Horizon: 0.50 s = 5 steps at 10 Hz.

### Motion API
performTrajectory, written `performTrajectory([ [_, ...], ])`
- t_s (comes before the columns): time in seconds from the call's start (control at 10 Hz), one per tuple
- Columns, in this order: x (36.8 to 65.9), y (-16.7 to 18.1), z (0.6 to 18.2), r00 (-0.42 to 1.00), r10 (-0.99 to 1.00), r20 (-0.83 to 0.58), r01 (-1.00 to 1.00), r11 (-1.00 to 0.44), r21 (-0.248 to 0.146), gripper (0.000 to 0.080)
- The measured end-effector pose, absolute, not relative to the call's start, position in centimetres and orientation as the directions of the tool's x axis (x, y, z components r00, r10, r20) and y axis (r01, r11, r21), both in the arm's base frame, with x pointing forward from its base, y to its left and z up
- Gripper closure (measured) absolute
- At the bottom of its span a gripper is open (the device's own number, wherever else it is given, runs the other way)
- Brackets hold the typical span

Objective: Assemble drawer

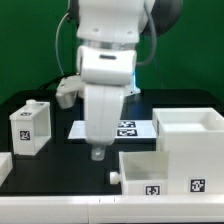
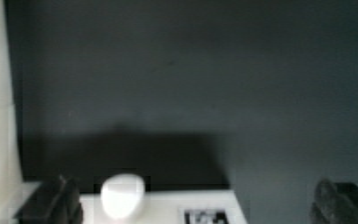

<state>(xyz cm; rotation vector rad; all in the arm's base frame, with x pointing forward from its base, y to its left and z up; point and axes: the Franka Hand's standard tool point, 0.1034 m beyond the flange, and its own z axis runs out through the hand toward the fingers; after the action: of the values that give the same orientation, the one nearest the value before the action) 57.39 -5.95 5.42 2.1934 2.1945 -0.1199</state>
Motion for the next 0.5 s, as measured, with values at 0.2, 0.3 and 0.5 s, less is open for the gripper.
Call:
performTrajectory([
  [0.2,57.0,-7.3,3.3,0.039,0.999,0.007,0.998,-0.038,-0.053,0.0151],
  [0.3,56.8,-7.3,3.1,0.063,0.997,0.051,0.997,-0.06,-0.055,0.0151],
  [0.5,56.9,-5.9,3.3,0.123,0.987,0.103,0.991,-0.118,-0.055,0.0151],
])
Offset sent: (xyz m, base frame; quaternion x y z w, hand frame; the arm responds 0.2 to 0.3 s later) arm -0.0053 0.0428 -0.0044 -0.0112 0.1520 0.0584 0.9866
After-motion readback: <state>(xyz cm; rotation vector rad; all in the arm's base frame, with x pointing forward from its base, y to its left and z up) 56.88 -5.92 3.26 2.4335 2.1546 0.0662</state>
